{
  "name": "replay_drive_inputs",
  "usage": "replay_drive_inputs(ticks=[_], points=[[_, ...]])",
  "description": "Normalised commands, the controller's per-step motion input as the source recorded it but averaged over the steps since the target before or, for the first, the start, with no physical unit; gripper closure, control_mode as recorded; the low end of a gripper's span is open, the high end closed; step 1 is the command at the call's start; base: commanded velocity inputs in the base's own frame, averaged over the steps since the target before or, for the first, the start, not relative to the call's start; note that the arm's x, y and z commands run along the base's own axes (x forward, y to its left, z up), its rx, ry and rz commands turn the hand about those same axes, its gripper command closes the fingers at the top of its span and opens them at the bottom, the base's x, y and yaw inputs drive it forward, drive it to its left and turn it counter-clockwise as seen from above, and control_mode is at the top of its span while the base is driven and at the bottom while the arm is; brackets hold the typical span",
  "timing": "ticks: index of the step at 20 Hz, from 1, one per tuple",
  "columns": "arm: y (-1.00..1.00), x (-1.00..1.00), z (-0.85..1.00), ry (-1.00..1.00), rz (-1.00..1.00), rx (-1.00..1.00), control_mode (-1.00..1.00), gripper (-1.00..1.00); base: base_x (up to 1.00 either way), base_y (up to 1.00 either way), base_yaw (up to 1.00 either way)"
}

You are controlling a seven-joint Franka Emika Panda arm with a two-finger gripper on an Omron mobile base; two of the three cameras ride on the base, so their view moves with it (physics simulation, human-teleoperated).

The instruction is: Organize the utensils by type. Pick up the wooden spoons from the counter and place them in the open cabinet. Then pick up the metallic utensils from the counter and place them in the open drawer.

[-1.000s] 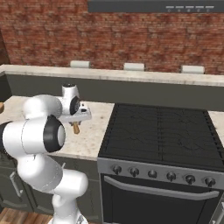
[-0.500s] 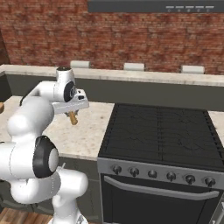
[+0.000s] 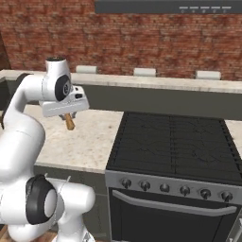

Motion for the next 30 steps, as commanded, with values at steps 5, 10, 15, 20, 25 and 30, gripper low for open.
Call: replay_drive_inputs(ticks=[5, 10, 15, 20, 25, 30], points=[[-0.21, -0.57, 0.43, 0.0, 0.0, 0.02, -1.0, 1.0, 0.0, 0.0, 0.0], [-0.25, -0.52, 0.29, 0.0, -0.01, 0.03, -1.0, 1.0, 0.0, 0.0, 0.0], [-0.03, -0.18, 0.02, 0.0, 0.0, 0.0, -1.0, 1.0, 0.0, 0.0, 0.0], [0.0, 0.0, 0.0, 0.0, 0.0, 0.0, -1.0, 1.0, 0.0, 0.0, 0.0], [0.0, 0.0, 0.0, 0.0, 0.0, 0.0, -1.0, 1.0, 0.0, 0.0, 0.0], [0.0, 0.0, 0.0, 0.0, 0.0, 0.0, -1.0, 1.0, 0.0, 0.0, 0.0]])
